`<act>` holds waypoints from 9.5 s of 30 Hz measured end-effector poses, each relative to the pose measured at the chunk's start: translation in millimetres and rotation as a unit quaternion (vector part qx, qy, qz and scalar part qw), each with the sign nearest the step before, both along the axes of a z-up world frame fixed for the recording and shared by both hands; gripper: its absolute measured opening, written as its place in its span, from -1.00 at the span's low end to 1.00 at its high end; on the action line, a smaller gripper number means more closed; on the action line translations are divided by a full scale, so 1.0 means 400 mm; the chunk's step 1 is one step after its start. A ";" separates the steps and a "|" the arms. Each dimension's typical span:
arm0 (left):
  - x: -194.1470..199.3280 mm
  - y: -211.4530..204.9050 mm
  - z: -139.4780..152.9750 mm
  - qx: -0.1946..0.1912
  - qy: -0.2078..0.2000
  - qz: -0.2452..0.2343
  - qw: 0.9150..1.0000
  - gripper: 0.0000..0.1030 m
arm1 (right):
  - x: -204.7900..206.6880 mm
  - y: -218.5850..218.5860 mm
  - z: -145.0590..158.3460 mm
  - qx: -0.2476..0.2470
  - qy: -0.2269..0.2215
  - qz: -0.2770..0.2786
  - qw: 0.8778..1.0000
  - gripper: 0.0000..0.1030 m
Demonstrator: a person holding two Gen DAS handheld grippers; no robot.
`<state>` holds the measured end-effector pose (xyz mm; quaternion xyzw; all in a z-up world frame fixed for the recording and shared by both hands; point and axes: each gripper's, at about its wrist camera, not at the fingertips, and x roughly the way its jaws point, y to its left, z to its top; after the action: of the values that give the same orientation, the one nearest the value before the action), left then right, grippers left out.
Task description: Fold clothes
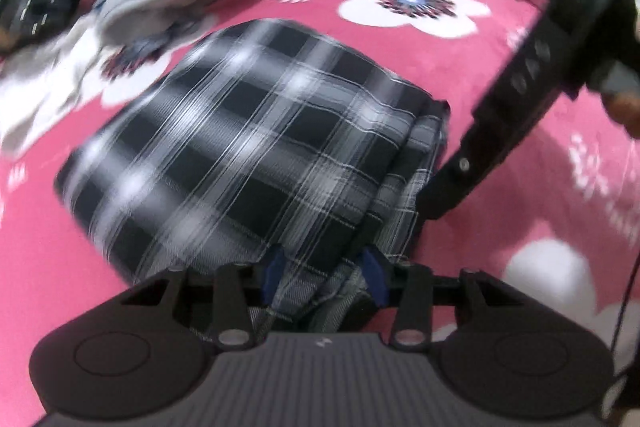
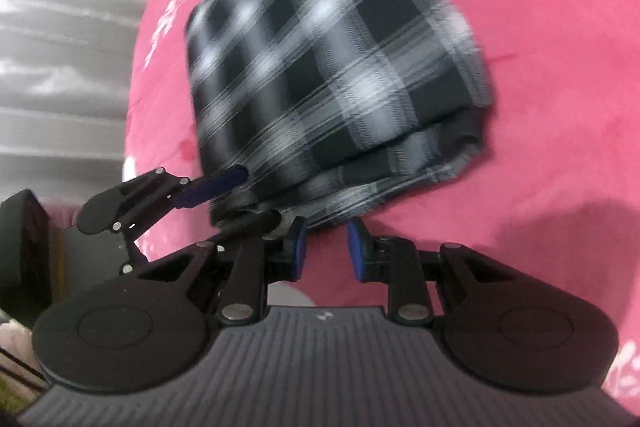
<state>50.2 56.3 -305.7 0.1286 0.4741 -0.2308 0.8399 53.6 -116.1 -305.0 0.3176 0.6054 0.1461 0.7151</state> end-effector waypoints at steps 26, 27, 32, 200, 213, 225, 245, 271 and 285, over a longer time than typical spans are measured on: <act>0.020 0.121 0.038 -0.137 0.028 0.097 0.985 -0.89 | 0.009 0.106 -0.007 -0.068 -0.168 0.014 0.983 -0.90; 0.019 0.121 0.039 -0.136 0.027 0.096 0.986 -0.89 | 0.008 0.108 -0.007 -0.069 -0.169 0.017 0.983 -0.90; 0.010 0.120 0.041 -0.135 0.019 0.092 0.986 -0.88 | 0.003 0.118 -0.008 -0.071 -0.174 0.031 0.982 -0.89; -0.738 0.873 0.032 -0.247 -0.158 0.713 0.636 -0.36 | 0.115 1.164 0.160 0.018 -0.384 0.596 0.705 -0.56; -0.719 0.679 0.085 -0.223 -0.085 0.590 0.771 -0.21 | 0.056 1.019 0.172 -0.083 -0.372 0.645 0.663 -0.58; -0.657 0.529 0.109 -0.136 -0.055 0.552 0.821 -0.16 | -0.014 0.935 0.203 -0.080 -0.361 0.678 0.635 -0.59; -0.588 0.346 0.326 -0.049 -0.122 0.753 0.644 0.87 | -0.072 0.734 0.241 -0.156 -0.309 0.598 0.723 0.16; -0.689 0.319 0.239 -0.035 0.037 0.905 0.423 0.91 | -0.192 0.718 0.265 -0.241 -0.341 0.578 0.702 0.83; -0.727 0.306 0.202 -0.019 0.072 0.906 0.418 0.91 | -0.241 0.764 0.255 -0.245 -0.337 0.593 0.689 0.85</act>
<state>-240.7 178.8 -225.0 -0.4078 0.3704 0.6462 0.5281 -42.6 189.3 -203.0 -0.3647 0.4001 0.4837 0.6877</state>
